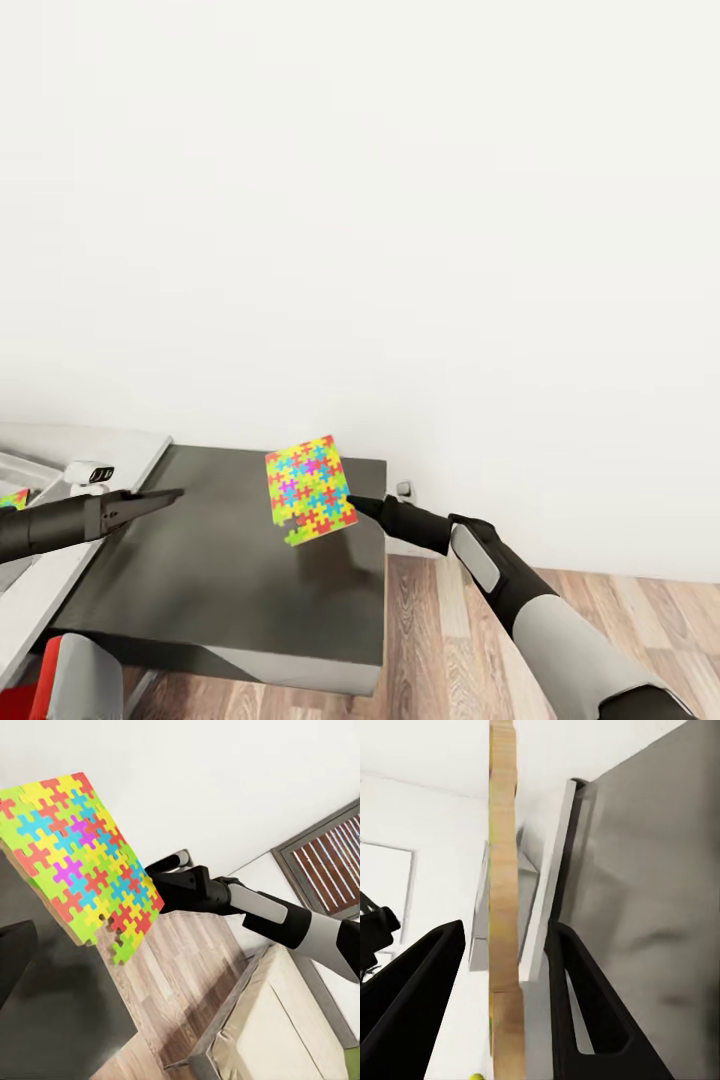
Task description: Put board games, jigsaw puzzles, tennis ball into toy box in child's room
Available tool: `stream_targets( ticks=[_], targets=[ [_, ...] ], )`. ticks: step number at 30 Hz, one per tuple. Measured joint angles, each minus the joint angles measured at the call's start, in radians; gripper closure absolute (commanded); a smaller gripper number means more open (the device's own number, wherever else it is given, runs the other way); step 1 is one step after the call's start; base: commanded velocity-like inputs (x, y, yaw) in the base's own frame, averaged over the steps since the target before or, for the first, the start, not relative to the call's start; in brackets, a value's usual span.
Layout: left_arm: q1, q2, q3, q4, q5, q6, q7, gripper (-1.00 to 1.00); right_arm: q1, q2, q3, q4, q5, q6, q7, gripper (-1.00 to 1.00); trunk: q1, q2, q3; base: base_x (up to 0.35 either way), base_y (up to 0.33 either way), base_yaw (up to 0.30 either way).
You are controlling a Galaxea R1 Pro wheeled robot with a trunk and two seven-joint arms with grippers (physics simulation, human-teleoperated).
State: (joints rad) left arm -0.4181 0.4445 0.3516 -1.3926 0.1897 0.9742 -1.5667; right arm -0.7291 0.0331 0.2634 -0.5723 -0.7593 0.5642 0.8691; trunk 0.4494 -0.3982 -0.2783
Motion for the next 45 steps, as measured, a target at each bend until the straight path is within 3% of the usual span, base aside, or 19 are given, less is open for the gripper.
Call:
stream_targets(
  ticks=[18, 23, 35, 39, 41, 45],
  targets=[
    [0.0, 0.0, 0.0, 0.0, 0.0, 0.0, 0.0, -1.0, 0.0, -0.002, 0.001, -0.003, 0.002, -0.003, 0.003, 1.0, 0.0, 0.0, 0.026, 0.0, 0.0, 0.167],
    [0.0, 0.0, 0.001, 0.0, 0.0, 0.0, 0.0, -1.0, 0.0, -0.003, 0.001, -0.003, 0.002, -0.037, 0.005, 1.0, 0.0, 0.0, 0.033, 0.0, 0.0, 0.156],
    [0.0, 0.004, 0.008, -0.001, 0.0, 0.0, 0.0, -1.0, 0.0, -0.004, 0.0, -0.006, 0.003, -0.058, 0.051, 1.0, 0.0, 0.0, 0.051, 0.0, 0.0, 0.154],
    [0.0, 0.039, 0.009, -0.001, 0.0, 0.0, 0.0, -1.0, 0.0, -0.01, 0.0, -0.02, 0.004, -0.059, 0.063, 1.0, 0.0, 0.0, 0.057, 0.0, 0.0, 0.154],
    [0.001, 0.079, 0.009, 0.003, 0.002, 0.0, 0.0, -1.0, 0.0, -0.026, 0.003, -0.034, 0.003, -0.059, 0.068, 1.0, 0.0, 0.0, 0.06, 0.0, 0.0, 0.154],
    [0.004, 0.107, 0.009, 0.03, 0.001, 0.0, 0.0, -1.0, 0.001, -0.047, 0.002, -0.046, 0.005, -0.06, 0.074, 1.0, 0.0, 0.0, 0.065, 0.0, 0.0, 0.154]
  ],
)
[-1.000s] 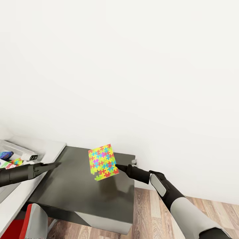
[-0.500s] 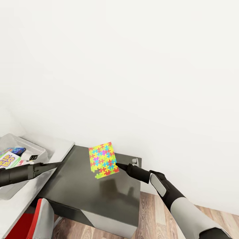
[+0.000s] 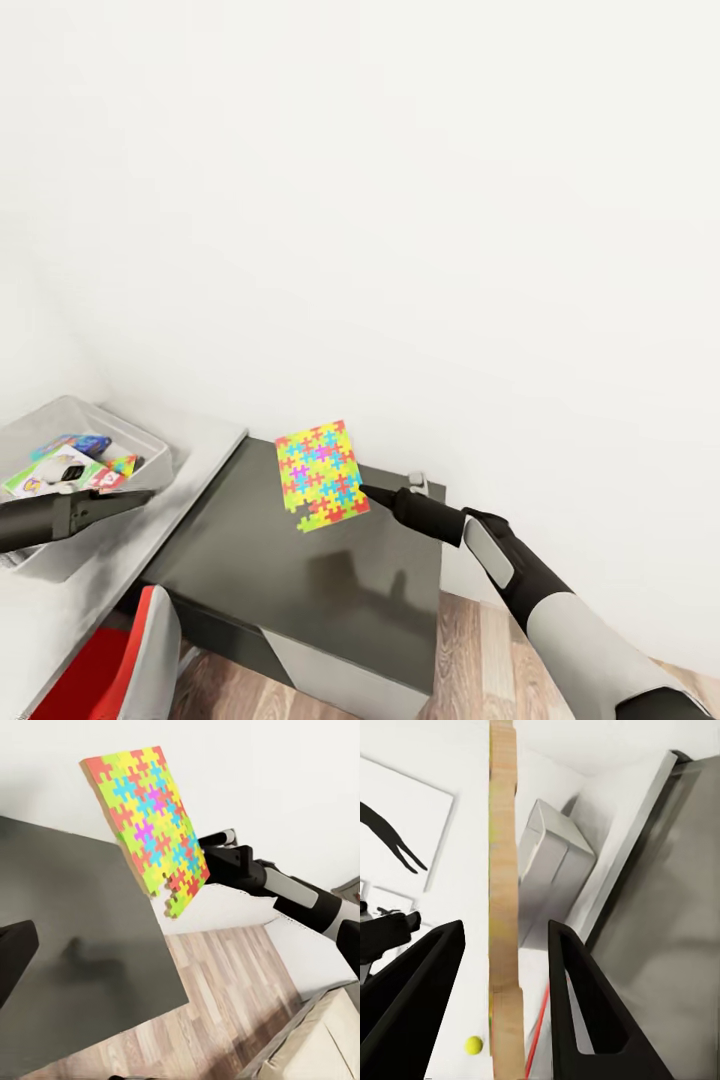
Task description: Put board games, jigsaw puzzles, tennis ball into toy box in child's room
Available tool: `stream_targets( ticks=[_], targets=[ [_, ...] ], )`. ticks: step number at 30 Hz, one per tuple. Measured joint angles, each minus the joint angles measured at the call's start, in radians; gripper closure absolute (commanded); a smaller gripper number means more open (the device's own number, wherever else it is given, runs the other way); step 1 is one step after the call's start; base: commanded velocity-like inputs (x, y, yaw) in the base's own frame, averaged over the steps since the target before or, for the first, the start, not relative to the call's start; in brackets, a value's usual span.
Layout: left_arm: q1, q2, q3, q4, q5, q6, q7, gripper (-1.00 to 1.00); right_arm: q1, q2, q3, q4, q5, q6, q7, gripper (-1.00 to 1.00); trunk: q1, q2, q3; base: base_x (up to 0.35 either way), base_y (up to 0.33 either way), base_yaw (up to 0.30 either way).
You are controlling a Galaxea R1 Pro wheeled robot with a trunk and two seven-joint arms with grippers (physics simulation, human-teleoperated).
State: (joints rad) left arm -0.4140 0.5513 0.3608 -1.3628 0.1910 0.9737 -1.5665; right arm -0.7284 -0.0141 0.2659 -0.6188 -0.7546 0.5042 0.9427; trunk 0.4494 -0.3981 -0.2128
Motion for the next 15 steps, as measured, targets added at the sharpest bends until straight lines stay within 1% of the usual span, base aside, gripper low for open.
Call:
stream_targets(
  ticks=[4, 10, 15],
  targets=[
    [0.012, 0.013, 0.001, 0.028, 0.0, -0.001, 0.0, -1.0, 0.0, -0.015, 0.001, -0.005, 0.0, -0.001, 0.013, 1.0, 0.0, 0.0, 0.006, 0.0, 0.0, 0.154],
    [0.017, 0.018, 0.0, 0.037, -0.001, -0.001, 0.0, -1.0, 0.001, -0.02, 0.001, -0.006, 0.001, -0.004, 0.028, 1.0, 0.0, 0.0, 0.015, 0.0, 0.0, 0.154],
    [0.018, 0.019, 0.0, 0.039, 0.0, -0.001, 0.0, -1.0, 0.001, -0.022, 0.001, -0.007, 0.001, -0.046, 0.042, 1.0, 0.0, 0.0, 0.022, 0.0, 0.0, 0.154]
  ],
)
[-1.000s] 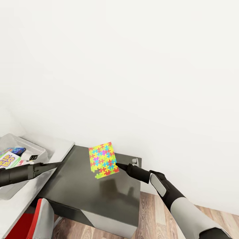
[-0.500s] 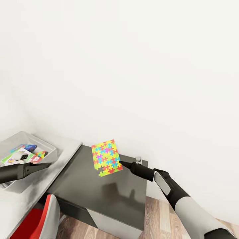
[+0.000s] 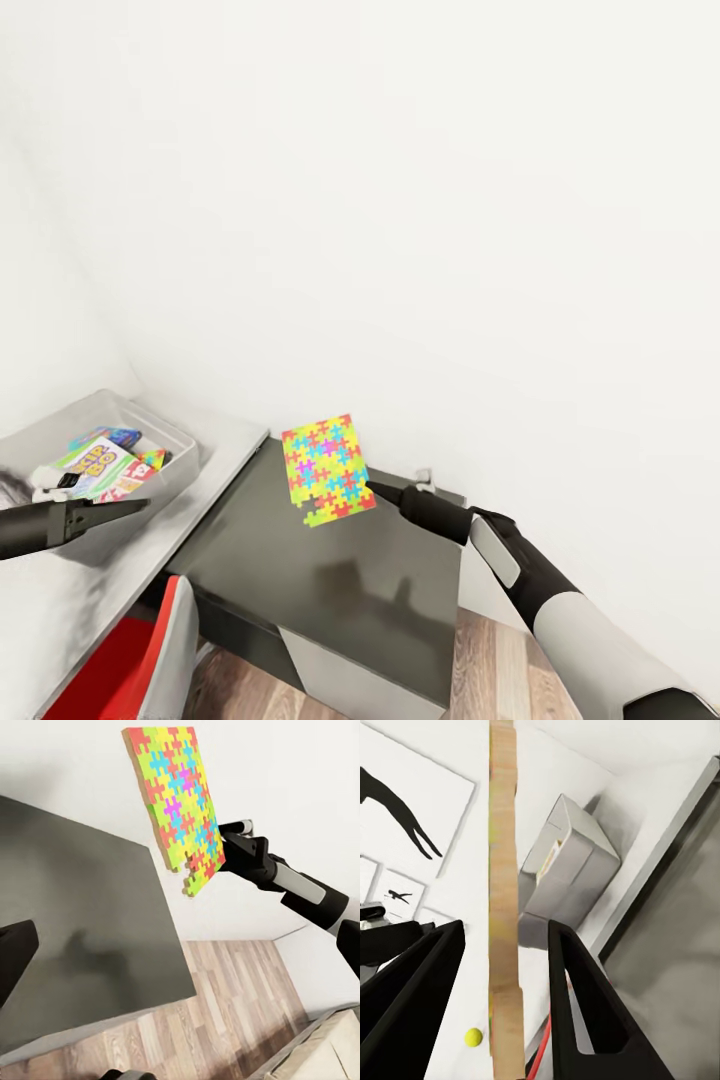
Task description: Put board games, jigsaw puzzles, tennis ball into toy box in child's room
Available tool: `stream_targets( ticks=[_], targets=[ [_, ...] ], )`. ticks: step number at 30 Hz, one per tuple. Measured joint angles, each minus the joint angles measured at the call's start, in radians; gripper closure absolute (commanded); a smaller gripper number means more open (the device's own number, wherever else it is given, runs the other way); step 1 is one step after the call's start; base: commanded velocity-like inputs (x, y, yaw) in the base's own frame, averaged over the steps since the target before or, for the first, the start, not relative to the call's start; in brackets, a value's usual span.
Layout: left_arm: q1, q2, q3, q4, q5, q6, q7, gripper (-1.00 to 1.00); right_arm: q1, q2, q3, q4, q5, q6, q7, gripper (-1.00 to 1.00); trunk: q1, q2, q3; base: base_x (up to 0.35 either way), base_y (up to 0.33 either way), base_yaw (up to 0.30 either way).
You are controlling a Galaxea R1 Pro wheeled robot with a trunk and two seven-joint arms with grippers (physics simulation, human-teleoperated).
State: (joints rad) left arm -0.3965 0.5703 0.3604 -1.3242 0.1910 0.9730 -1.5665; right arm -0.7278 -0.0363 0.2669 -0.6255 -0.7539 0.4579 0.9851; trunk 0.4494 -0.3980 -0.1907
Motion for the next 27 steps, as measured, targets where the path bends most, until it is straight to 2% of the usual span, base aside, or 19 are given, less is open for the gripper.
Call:
stream_targets(
  ticks=[5, 15, 21, 27],
  targets=[
    [0.0, 0.001, 0.0, 0.0, 0.0, 0.0, 0.0, -1.0, 0.0, -0.001, 0.001, 0.0, 0.001, -0.035, 0.031, 1.0, 0.0, 0.0, 0.007, 0.0, 0.0, 0.154],
    [0.0, 0.001, 0.0, 0.0, 0.0, 0.0, 0.0, -1.0, 0.001, -0.002, 0.0, 0.002, 0.002, -0.041, 0.038, 1.0, 0.0, 0.0, 0.022, 0.0, 0.0, 0.154],
    [0.0, 0.002, 0.0, 0.0, 0.002, 0.0, 0.0, -1.0, 0.037, -0.002, 0.001, 0.0, 0.002, -0.043, 0.039, 1.0, 0.0, 0.0, 0.031, 0.0, 0.0, 0.154],
    [0.0, 0.0, 0.0, 0.0, 0.002, 0.0, 0.0, -1.0, 0.044, -0.002, 0.002, 0.0, 0.002, -0.044, 0.04, 1.0, 0.0, 0.0, 0.04, 0.0, 0.0, 0.154]
  ],
)
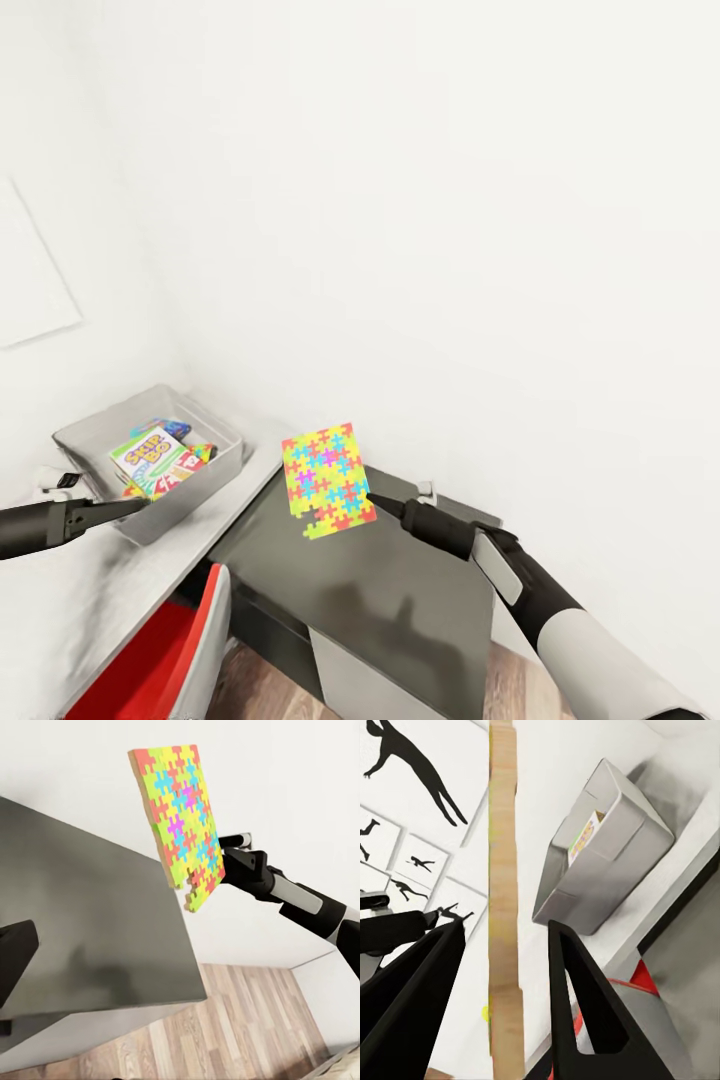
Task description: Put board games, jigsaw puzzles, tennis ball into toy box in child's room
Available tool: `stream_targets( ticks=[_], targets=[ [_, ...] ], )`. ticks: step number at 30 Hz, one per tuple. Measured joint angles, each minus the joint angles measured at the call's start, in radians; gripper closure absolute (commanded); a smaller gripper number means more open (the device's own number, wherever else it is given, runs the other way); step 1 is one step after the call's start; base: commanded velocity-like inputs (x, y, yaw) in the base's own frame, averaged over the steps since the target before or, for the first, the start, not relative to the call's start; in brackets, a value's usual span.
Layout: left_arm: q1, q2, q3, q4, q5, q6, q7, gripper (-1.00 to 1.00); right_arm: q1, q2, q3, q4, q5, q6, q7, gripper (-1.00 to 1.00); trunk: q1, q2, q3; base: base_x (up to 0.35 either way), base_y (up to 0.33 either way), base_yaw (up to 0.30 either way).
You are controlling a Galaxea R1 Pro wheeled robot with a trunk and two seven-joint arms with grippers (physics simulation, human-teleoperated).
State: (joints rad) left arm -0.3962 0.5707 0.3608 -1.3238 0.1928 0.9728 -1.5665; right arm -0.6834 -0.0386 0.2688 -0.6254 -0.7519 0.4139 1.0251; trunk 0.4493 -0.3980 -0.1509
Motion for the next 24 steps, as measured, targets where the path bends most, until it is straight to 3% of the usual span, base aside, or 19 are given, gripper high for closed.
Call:
stream_targets(
  ticks=[24],
  targets=[
    [0.0, 0.0, -0.001, 0.0, -0.002, 0.0, 0.0, -1.0, 0.002, -0.009, 0.001, 0.0, 0.0, -0.038, 0.009, 1.0, 0.0, 0.0, 0.035, 0.0, 0.0, 0.154]
  ],
)
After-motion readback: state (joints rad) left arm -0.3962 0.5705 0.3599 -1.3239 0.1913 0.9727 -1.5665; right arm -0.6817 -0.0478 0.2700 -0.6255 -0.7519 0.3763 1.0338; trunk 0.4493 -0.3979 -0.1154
